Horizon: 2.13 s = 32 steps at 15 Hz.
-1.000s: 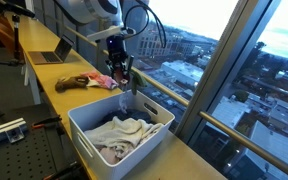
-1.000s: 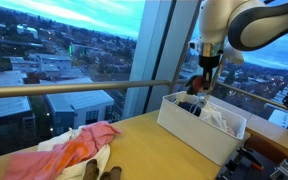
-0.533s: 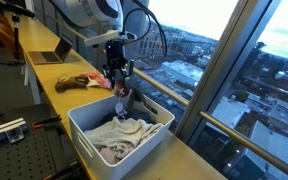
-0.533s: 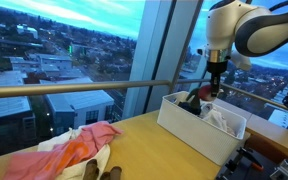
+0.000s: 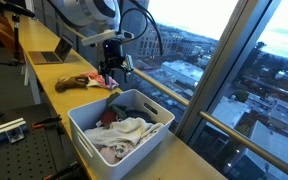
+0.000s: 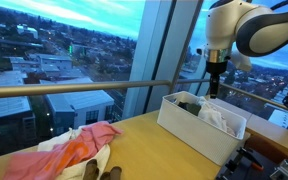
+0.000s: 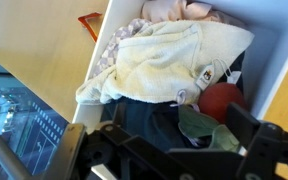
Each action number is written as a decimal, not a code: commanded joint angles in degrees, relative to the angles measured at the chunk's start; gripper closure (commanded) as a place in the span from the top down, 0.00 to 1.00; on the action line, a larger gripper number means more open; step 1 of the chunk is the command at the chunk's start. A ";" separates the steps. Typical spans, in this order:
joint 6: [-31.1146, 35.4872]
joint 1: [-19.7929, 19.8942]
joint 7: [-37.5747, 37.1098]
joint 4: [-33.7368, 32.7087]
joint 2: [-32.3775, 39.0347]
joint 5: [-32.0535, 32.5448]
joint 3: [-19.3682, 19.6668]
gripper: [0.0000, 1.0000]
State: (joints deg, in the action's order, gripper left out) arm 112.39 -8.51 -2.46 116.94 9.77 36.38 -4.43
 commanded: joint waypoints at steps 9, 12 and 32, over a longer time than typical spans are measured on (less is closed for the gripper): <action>3.95 -13.20 -5.65 -25.30 21.65 -12.39 -8.67 1.00; 4.57 -17.71 -4.60 -34.82 30.04 -14.62 -8.85 1.00; -7.49 -30.11 1.06 -74.11 62.93 -25.83 -6.70 1.00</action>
State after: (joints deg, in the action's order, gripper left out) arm 108.66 -37.24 -3.24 48.19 70.21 12.79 -12.86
